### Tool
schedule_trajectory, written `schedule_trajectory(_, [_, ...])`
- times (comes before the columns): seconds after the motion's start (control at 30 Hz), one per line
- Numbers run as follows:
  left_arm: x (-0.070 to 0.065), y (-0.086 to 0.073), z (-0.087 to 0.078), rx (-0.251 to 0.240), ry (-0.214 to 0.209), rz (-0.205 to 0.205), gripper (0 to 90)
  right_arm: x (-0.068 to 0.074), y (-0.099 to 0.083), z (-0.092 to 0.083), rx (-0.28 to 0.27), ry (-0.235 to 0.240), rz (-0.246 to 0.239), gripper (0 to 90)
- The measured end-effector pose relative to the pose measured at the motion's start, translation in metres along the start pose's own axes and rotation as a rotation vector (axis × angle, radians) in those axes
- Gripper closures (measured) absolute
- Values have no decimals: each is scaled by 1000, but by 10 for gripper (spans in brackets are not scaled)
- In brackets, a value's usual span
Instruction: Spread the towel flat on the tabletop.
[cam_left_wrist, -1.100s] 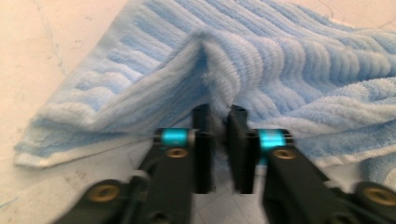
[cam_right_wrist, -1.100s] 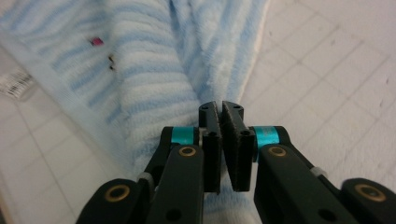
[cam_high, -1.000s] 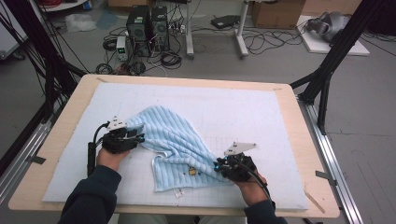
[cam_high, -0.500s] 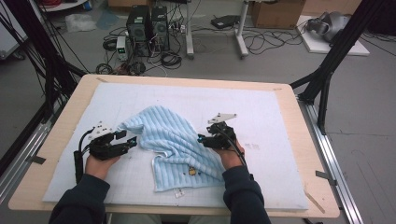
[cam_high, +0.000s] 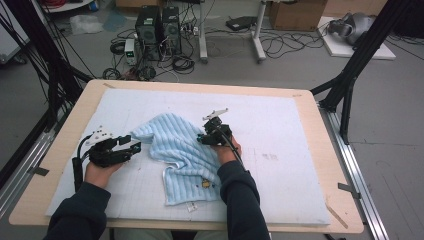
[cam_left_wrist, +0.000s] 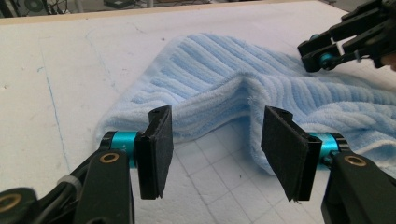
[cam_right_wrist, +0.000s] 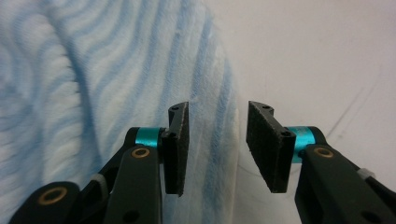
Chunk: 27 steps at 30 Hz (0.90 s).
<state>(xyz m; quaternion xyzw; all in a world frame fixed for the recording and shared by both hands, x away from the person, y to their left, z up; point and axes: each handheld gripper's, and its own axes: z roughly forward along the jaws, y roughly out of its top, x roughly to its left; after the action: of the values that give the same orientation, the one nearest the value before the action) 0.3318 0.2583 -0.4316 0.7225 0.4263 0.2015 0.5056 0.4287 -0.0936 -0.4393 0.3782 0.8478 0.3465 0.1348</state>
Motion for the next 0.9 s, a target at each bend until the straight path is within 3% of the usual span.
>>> schedule_trajectory(0.03, [0, 0, 1, 3, -1, -2, 436, -1, -1, 2, -6, 1, 13, 656])
schedule_trajectory(0.1, [0, -1, 2, 9, 0, -1, 437, -3, -1, -1, 7, 6, 16, 851])
schedule_trajectory(0.2, [-2, -1, 3, 18, -7, 4, 441, -3, -4, -12, 42, -50, -31, 864])
schedule_trajectory(0.27, [-3, -1, 4, 21, -8, 5, 445, -8, -11, -25, 32, -68, -23, 864])
schedule_trajectory(0.4, [-5, -1, 8, 15, -14, 0, 452, -20, -31, -57, 31, -158, -35, 863])
schedule_trajectory(0.57, [-7, -1, 12, 13, -24, -6, 456, -35, -58, -87, 55, -240, -12, 860])
schedule_trajectory(0.63, [-8, 0, 13, 5, -29, -11, 460, -37, -65, -90, 75, -244, 1, 856])
schedule_trajectory(0.7, [-8, 0, 15, -2, -38, -17, 460, -37, -68, -87, 120, -204, 0, 811])
schedule_trajectory(0.77, [-9, 1, 16, -6, -46, -6, 456, -39, -67, -86, 85, -162, 10, 718])
schedule_trajectory(0.87, [-10, 3, 17, -14, -49, -2, 450, -52, -58, -97, -70, -187, 111, 715])
schedule_trajectory(0.9, [-10, 3, 17, -11, -48, -1, 448, -57, -55, -98, -78, -207, 129, 721])
